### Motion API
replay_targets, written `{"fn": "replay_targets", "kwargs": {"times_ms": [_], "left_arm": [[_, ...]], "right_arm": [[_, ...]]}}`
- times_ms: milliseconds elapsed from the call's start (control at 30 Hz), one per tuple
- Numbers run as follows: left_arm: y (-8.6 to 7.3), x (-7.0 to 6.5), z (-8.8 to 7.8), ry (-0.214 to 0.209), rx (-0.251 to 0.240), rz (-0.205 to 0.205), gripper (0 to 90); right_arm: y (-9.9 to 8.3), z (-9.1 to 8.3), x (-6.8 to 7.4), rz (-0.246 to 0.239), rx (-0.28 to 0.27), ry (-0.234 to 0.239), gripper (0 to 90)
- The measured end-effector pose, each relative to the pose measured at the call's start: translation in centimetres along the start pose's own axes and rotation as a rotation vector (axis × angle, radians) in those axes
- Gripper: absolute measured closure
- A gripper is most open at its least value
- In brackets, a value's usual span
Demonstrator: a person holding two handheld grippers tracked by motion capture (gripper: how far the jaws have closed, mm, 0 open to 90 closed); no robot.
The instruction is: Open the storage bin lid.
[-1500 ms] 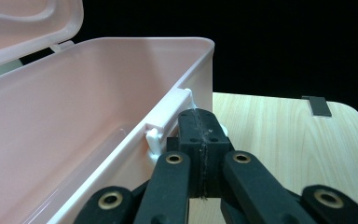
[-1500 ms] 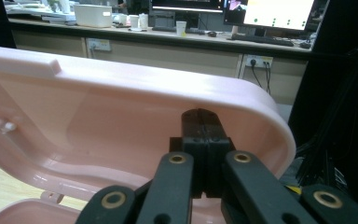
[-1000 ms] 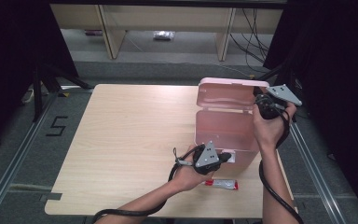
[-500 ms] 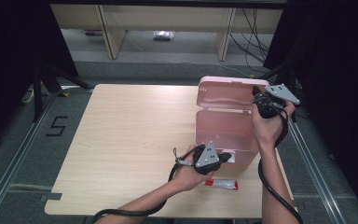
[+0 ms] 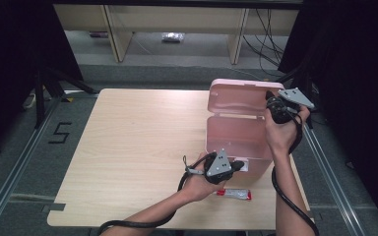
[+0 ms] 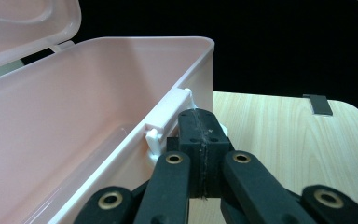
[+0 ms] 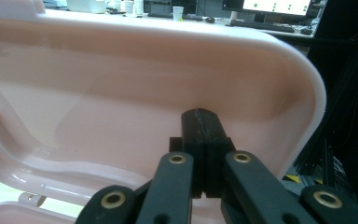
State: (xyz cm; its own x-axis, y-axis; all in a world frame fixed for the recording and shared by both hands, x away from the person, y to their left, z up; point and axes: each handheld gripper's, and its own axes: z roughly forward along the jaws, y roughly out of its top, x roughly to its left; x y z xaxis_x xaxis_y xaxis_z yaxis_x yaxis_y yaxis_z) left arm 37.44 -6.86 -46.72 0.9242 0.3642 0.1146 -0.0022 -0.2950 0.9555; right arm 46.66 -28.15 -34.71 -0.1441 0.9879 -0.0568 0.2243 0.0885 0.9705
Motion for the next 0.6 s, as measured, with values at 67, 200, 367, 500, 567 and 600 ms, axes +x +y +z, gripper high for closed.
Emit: {"fn": "replay_targets", "kwargs": {"times_ms": [67,200,367,500,567,600], "left_arm": [[0.0,0.0,0.0,0.000,0.001,0.001,89.8],[0.0,0.0,0.0,0.000,0.002,0.001,89.7],[0.0,0.0,0.0,0.000,0.002,0.001,89.8],[0.0,0.0,0.0,0.001,0.002,0.000,89.7],[0.0,0.0,0.0,0.001,0.003,0.002,89.8],[0.0,0.0,0.0,0.001,0.003,0.002,89.7]], "right_arm": [[-0.1,0.0,0.1,0.010,0.010,-0.005,90.0],[-0.1,0.1,0.0,-0.003,0.014,-0.006,90.0],[-0.4,0.6,0.1,-0.005,0.029,-0.006,90.0],[-0.6,0.9,0.0,-0.015,0.040,-0.005,90.0],[-0.6,1.0,0.0,-0.009,0.039,-0.007,90.0],[-0.7,1.1,0.0,-0.003,0.044,-0.010,90.0]]}}
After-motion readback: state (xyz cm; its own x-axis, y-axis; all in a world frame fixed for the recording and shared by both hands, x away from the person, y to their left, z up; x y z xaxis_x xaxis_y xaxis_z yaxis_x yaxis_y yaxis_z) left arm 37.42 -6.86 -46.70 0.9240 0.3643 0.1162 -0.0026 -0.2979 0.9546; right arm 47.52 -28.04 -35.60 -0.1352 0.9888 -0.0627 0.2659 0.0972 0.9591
